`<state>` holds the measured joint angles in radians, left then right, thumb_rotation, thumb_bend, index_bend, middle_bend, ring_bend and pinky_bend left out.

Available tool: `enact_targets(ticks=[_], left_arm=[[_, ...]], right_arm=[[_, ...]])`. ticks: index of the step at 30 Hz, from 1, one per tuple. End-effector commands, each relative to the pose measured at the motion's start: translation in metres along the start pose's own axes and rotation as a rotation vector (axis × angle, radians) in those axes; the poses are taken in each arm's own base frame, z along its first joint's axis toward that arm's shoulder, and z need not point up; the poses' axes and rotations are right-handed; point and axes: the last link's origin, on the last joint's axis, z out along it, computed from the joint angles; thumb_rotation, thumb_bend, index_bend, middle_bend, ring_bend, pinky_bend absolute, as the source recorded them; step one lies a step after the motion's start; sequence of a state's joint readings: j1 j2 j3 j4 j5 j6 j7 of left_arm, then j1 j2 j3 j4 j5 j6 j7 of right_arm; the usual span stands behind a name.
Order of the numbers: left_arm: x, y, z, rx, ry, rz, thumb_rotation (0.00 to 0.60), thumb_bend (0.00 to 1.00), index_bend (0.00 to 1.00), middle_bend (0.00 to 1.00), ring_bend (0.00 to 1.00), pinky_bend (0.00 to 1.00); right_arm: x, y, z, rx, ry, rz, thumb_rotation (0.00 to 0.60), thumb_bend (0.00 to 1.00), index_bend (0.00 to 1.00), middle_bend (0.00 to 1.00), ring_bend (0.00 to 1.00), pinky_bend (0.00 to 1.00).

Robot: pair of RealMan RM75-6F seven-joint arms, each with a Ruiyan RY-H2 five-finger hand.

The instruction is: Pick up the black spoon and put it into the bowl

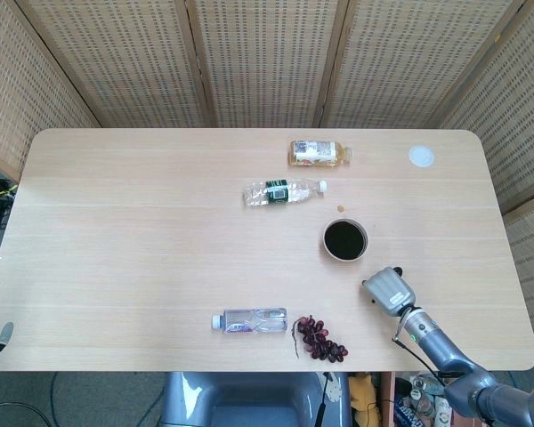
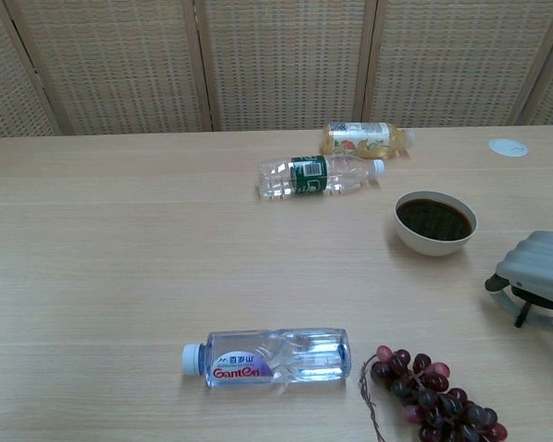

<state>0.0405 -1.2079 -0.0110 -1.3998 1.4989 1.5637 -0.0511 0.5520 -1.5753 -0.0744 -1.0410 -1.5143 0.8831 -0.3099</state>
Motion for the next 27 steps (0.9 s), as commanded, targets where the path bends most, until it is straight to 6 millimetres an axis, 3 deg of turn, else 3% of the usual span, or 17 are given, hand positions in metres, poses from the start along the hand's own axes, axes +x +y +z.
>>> enact_targets(ticks=[1,14,27], left_arm=[[-0.0001,0.0001,0.0001,0.0,0.0,-0.001,0.6,0.36,0.0,0.0,0.0,0.0],[-0.0011,-0.0006,-0.0005,0.001,-0.001,-0.004,0.6,0.36,0.0,0.0,0.0,0.0],[-0.0014,-0.0002,0.0001,-0.002,-0.001,-0.007,0.6,0.36,0.0,0.0,0.0,0.0]], right_arm=[[-0.0007,-0.0002,0.0,0.0,-0.004,0.0,0.6,0.47,0.6,0.91,0.94,1.0],[-0.0019,0.0007,-0.0009,-0.005,-0.009,0.027,0.6,0.64,0.71,0.93,0.94,1.0],[0.0068,0.0062,-0.0051,-0.028,0.032,0.107,0.6,0.76,0.75,0.94,0.96,1.0]])
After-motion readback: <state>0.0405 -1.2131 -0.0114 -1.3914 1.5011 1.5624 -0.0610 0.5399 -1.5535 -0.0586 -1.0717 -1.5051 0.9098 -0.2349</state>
